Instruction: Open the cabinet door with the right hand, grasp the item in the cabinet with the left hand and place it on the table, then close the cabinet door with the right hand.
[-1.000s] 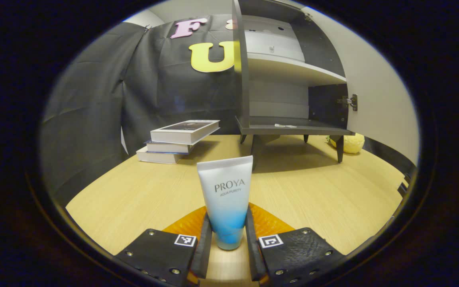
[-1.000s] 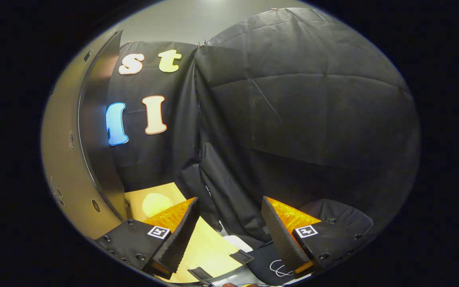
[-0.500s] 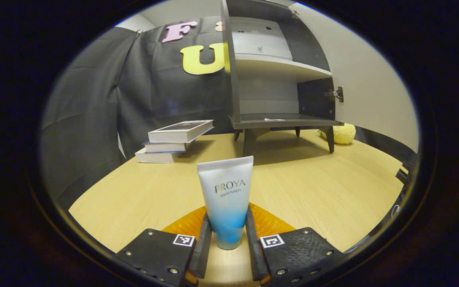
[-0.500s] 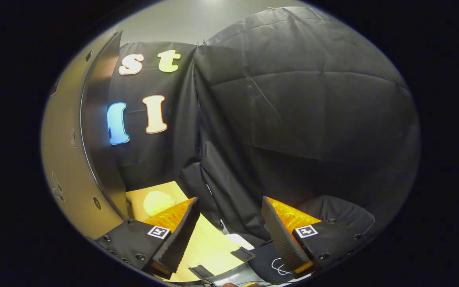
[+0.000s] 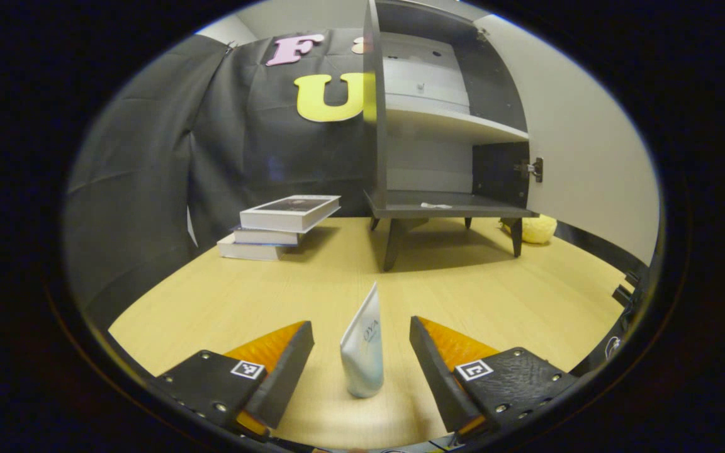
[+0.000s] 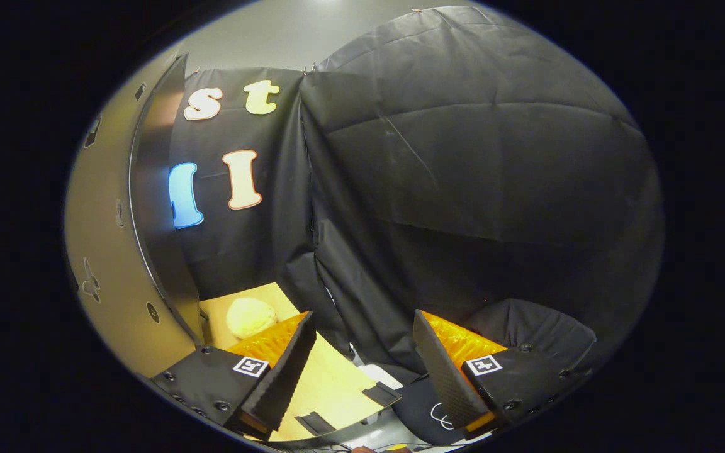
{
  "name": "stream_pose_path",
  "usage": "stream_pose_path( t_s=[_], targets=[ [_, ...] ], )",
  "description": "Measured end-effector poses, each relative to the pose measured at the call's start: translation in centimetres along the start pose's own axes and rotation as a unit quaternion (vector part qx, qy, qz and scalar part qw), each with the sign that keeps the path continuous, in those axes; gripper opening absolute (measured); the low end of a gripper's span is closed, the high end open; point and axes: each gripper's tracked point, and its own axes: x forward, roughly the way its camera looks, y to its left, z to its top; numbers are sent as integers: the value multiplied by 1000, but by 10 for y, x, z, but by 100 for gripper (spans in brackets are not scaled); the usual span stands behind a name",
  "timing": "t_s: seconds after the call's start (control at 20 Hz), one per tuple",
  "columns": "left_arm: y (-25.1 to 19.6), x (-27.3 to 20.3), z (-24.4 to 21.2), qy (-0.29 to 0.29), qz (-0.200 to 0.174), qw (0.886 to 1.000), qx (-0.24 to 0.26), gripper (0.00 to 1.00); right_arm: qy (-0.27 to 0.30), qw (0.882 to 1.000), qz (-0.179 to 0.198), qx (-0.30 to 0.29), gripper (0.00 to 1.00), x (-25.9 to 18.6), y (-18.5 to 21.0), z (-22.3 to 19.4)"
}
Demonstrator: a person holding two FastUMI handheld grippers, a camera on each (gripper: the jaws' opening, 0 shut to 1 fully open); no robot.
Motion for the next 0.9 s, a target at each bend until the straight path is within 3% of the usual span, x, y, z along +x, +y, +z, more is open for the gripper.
stream_pose_path(
  t_s=[0.1, 0.15, 0.3, 0.5, 0.6, 0.65, 0.75, 0.9],
  targets=[
    [2, -13, 22, -8, 7, 1000, 7, 94, -3, 1000, 3, 6, 93, 5, 0, 0],
    [0, -21, 35, -12, 10, 1000, 10, 95, -7, 1000, 2, 6, 98, 7, -5, -1],
    [-5, -64, 93, -38, 28, 998, 40, 95, -9, 1000, 6, 24, 98, 17, -21, -6],
    [-18, -120, 175, -64, 76, 994, 36, 92, -7, 998, 41, 50, 98, 22, -28, -2],
    [-16, -143, 200, -49, 126, 991, -1, 92, -12, 996, 67, 51, 98, 26, -20, 6],
    [-25, -148, 216, -51, 131, 990, -29, 92, -16, 995, 82, 51, 93, 27, -14, 11],
    [-41, -166, 259, -79, 121, 987, -77, 96, -26, 992, 115, 44, 98, 24, -3, 24],
    [-45, -185, 301, -86, 128, 983, -100, 92, -49, 984, 168, 18, 93, 13, 19, 45]
  ],
)
